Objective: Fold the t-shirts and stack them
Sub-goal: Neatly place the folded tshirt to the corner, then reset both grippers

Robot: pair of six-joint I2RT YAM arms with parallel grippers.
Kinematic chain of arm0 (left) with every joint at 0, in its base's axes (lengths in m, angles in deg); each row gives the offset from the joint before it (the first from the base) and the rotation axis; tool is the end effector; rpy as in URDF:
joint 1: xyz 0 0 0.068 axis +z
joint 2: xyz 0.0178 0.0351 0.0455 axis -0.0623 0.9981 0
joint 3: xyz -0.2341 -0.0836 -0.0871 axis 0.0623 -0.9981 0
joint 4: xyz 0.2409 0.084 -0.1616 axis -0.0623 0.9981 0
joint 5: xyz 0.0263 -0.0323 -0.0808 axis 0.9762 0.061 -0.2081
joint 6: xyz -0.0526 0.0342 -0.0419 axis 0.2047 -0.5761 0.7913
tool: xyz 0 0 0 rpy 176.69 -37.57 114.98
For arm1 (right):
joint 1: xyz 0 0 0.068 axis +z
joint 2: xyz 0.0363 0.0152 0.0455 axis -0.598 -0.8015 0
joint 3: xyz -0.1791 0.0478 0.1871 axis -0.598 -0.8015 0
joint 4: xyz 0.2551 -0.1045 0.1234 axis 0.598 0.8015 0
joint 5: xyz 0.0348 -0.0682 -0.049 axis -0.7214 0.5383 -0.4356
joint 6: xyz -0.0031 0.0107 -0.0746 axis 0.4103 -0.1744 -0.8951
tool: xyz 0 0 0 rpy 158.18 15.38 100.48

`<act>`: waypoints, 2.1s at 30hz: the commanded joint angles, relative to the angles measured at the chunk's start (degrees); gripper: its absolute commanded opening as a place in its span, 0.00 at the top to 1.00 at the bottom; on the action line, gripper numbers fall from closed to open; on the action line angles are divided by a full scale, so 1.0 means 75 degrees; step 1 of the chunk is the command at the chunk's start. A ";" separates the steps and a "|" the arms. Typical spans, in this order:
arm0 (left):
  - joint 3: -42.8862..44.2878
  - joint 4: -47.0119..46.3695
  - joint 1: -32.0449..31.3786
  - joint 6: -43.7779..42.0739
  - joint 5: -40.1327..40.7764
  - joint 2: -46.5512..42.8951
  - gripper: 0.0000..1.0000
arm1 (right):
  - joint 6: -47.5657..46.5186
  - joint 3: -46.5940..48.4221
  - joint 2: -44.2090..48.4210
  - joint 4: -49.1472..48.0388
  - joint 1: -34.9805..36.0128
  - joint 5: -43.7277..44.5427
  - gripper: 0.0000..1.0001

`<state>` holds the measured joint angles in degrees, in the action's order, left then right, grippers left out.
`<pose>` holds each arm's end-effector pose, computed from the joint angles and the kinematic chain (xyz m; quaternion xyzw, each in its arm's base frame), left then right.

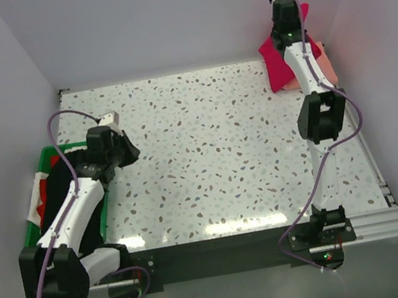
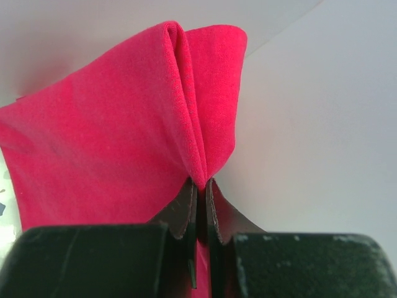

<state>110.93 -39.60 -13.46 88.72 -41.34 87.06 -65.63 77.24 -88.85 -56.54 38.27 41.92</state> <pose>0.3124 -0.0604 0.2136 -0.0820 0.8964 -0.1627 0.4041 0.6093 -0.0208 0.3151 -0.0007 0.7960 -0.3553 0.4901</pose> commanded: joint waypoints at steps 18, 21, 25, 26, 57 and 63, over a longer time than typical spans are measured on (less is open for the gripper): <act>-0.0033 -0.0139 0.0006 -0.0185 -0.0166 -0.0019 0.85 | -0.0763 -0.0812 0.0690 -0.1926 -0.0065 0.0879 1.00; -0.0045 -0.0127 0.0006 -0.0185 -0.0166 -0.0042 0.85 | -0.0856 -0.0801 0.0667 -0.1985 -0.0065 0.0926 1.00; -0.0034 -0.0150 0.0006 -0.0185 -0.0225 -0.0019 0.85 | -0.0880 -0.0719 0.0644 -0.1938 -0.0065 0.0961 1.00; -0.0045 -0.0139 0.0006 -0.0185 -0.0237 -0.0019 0.85 | -0.0892 -0.0730 0.0632 -0.1938 -0.0076 0.0961 1.00; -0.0010 -0.0162 0.0006 -0.0185 -0.0354 -0.0182 0.84 | 0.0033 -0.1057 0.0819 -0.1680 0.0462 0.1172 0.01; 0.0013 -0.0174 0.0006 -0.0173 -0.0389 -0.0464 0.84 | 0.0946 -0.2147 0.1674 -0.1529 0.1258 0.1010 0.01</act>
<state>110.89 -39.60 -13.44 88.72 -43.29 86.03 -64.36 62.86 -83.56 -67.75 44.06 50.00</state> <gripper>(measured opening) 0.157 0.985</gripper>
